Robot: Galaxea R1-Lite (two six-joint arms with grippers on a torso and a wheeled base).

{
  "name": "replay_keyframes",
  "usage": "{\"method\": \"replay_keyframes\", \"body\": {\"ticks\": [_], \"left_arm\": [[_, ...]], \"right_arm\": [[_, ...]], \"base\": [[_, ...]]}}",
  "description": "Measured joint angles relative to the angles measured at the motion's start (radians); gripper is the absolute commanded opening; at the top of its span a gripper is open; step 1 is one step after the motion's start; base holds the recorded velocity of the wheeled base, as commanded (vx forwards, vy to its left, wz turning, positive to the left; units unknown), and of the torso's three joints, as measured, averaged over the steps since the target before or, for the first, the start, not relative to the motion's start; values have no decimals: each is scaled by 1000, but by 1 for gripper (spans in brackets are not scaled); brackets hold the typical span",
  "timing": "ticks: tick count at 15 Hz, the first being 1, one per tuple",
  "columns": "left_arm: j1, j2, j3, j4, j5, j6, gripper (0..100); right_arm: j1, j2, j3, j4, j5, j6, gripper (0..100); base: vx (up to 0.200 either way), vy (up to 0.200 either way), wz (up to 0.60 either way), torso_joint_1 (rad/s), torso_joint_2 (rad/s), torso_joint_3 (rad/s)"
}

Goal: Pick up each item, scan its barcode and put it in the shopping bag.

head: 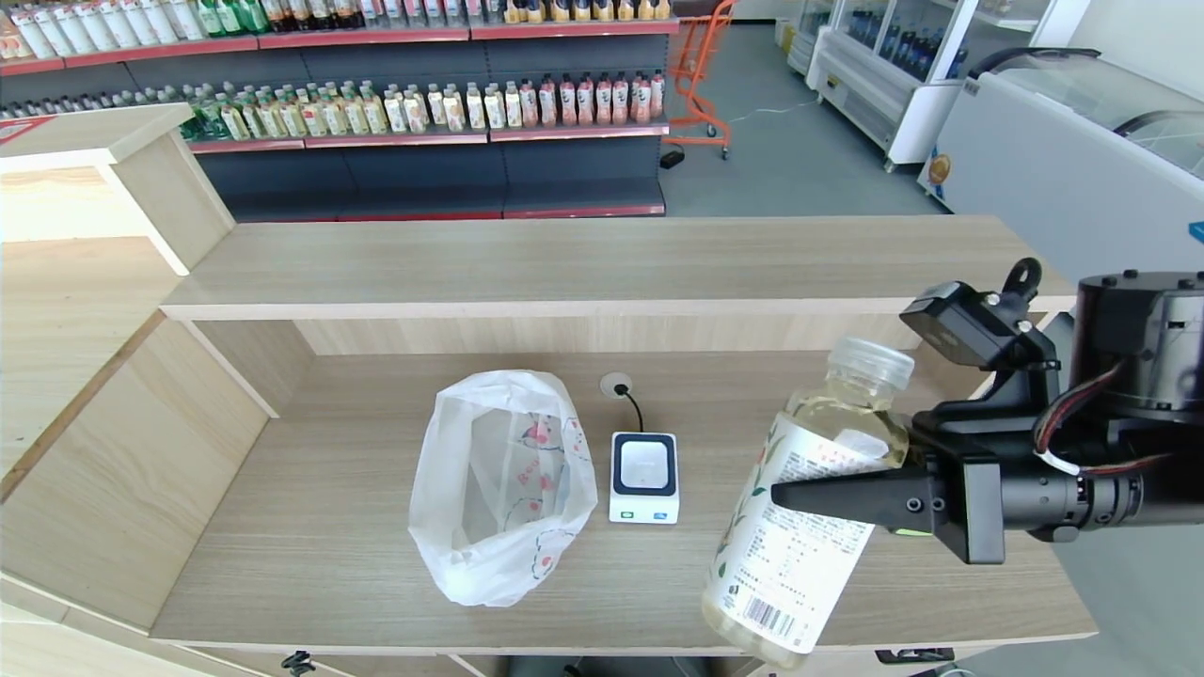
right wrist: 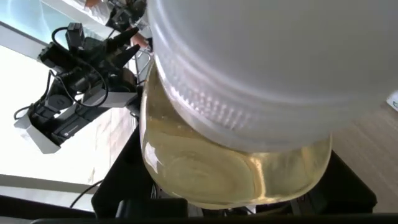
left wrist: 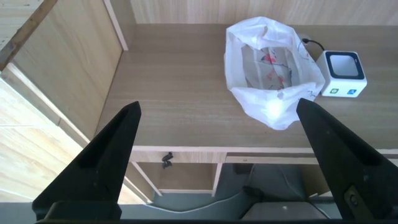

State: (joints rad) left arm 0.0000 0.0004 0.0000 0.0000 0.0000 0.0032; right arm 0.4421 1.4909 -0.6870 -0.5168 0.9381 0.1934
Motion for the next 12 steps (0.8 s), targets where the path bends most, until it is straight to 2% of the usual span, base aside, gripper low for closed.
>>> {"method": "replay_keyframes", "body": {"ticks": [12], "left_arm": [[0, 0, 0, 0, 0, 0, 100]], "right_arm": [[4, 13, -10, -2, -6, -8, 0]], "base": [[0, 0, 0, 0, 0, 0]]}}
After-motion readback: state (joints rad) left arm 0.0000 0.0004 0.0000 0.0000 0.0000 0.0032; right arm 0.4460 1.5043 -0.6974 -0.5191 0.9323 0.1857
